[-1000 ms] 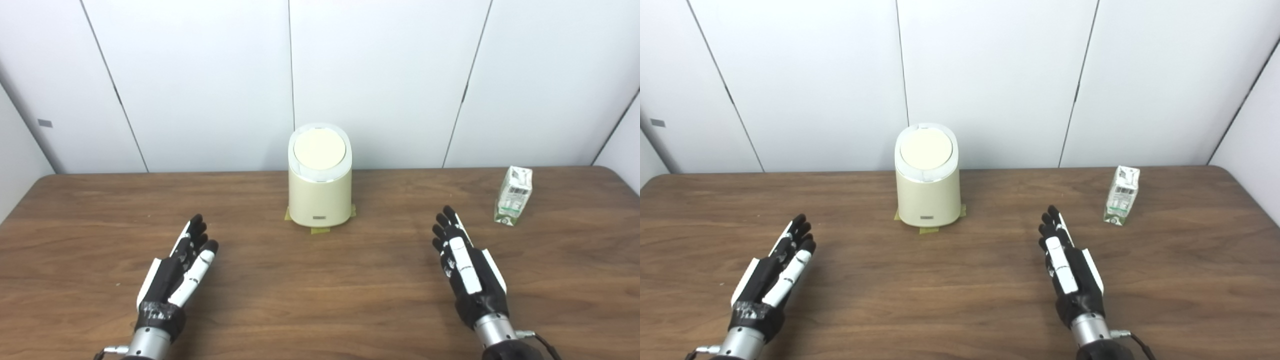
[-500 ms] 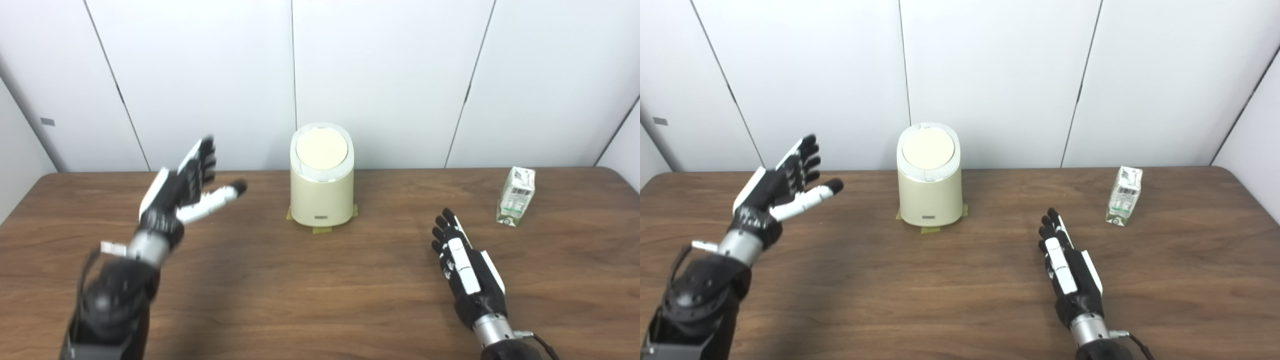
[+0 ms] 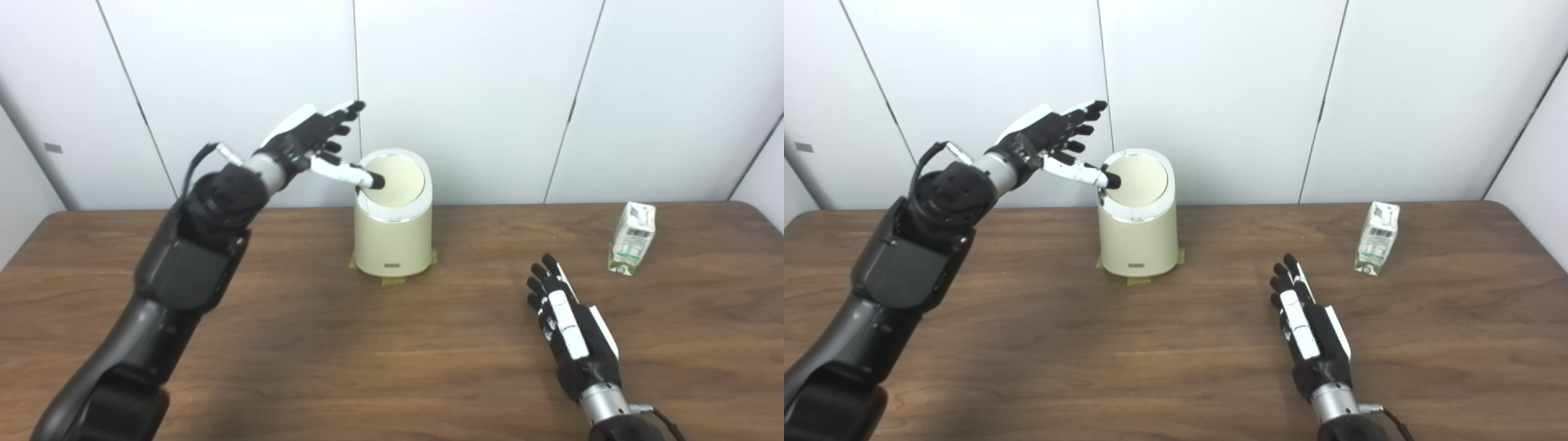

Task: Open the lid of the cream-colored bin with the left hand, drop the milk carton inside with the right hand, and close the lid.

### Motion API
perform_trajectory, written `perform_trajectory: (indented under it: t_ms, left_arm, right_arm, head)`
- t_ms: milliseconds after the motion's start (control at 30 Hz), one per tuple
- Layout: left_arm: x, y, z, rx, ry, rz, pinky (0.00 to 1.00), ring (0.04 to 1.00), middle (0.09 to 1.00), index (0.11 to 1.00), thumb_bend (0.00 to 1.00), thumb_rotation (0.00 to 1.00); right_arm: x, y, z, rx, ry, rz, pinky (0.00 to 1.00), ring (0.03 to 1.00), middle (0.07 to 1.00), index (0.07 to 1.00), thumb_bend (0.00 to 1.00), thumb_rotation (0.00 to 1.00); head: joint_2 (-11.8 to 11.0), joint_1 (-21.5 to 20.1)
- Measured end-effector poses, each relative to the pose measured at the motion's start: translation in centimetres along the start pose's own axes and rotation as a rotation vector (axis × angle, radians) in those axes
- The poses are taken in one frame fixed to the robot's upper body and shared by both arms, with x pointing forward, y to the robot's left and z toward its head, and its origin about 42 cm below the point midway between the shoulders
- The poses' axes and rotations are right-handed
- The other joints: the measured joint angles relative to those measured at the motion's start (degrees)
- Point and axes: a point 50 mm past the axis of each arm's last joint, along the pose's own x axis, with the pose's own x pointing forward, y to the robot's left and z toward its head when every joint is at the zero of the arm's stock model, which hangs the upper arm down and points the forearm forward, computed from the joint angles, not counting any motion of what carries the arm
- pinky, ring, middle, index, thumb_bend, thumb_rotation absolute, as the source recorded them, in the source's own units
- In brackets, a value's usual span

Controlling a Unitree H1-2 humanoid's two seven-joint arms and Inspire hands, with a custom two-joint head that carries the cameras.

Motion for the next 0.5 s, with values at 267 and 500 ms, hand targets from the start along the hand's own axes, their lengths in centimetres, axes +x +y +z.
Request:
perform_trajectory:
  t_ms: [267,500]
  left_arm:
    - [4.0,-1.2,3.1,0.302,0.051,-0.066,0.82,0.946,0.985,0.980,0.89,0.08]
    - [5.3,-1.1,3.9,0.395,0.053,-0.072,0.83,0.960,0.996,0.995,0.85,0.01]
  right_arm:
    - [-0.3,0.1,0.7,-0.004,-0.017,0.006,0.95,0.968,0.978,0.987,0.64,0.82]
    - [-0.4,0.3,0.8,-0.005,0.003,0.011,0.96,0.971,0.979,0.992,0.62,0.83]
  head:
    - [0.5,-0.9]
    - [1.4,-1.0]
